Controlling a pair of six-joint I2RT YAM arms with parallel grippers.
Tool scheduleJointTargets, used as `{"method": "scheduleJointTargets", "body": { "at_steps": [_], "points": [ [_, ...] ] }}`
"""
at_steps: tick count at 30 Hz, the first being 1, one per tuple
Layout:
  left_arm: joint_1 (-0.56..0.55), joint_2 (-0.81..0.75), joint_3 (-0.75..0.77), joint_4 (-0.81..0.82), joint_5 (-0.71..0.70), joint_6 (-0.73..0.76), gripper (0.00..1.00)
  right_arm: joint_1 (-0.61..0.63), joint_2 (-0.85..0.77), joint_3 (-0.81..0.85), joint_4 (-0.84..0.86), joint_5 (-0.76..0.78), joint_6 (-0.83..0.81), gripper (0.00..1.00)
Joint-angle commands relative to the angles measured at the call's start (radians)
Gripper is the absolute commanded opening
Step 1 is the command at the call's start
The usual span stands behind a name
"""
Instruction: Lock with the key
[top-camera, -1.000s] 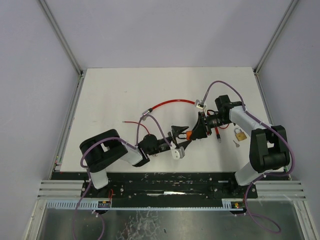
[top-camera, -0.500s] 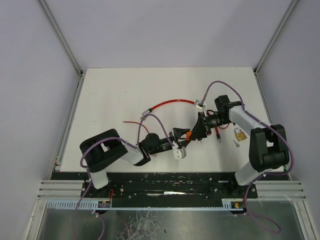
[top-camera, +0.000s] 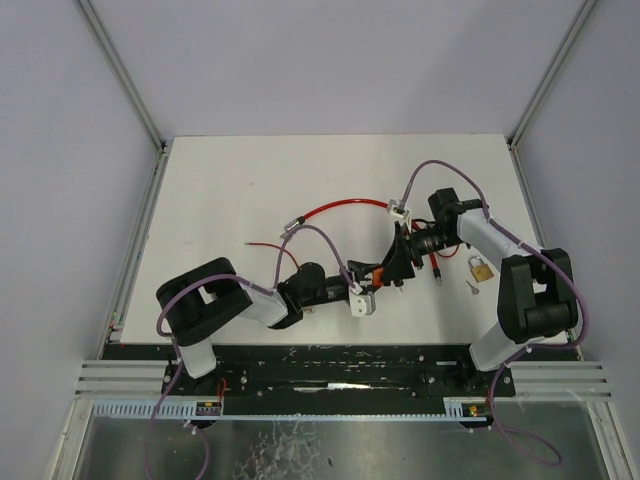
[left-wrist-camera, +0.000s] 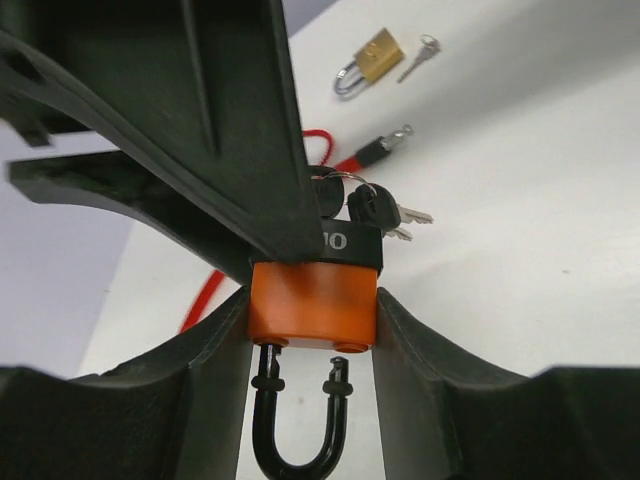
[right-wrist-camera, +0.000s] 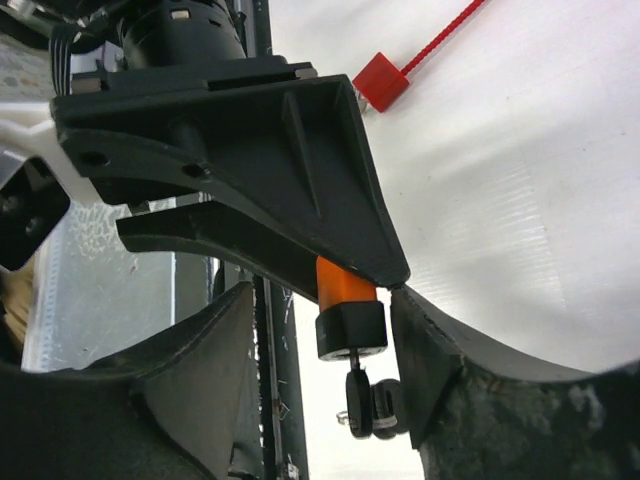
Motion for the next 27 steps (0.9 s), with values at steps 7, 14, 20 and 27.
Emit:
{"method": "scheduleJointTargets", "body": {
  "at_steps": [7,14,20,27],
  "points": [
    [0.15,-0.116,0.053,-0.132,0.314,-0.289,0.0,-0.107,-0.212,0.094,-0.104,0.091,-0.144,0.78],
    [0.256,-0.049,0.284,-0.423,0.603,-0.664,0.0,-0.116,-0.53,-0.125,-0.017,-0.004,-0.569,1.0],
    [0.304,0.111,0.497,-0.549,0.734,-1.031,0.0,-0.116,-0.65,-0.277,0.111,0.007,-0.784,1.0],
    [0.312,0.227,0.653,-0.673,0.851,-1.227,0.0,-0.115,-0.716,-0.361,0.292,0.135,-0.731,0.92]
  ]
}}
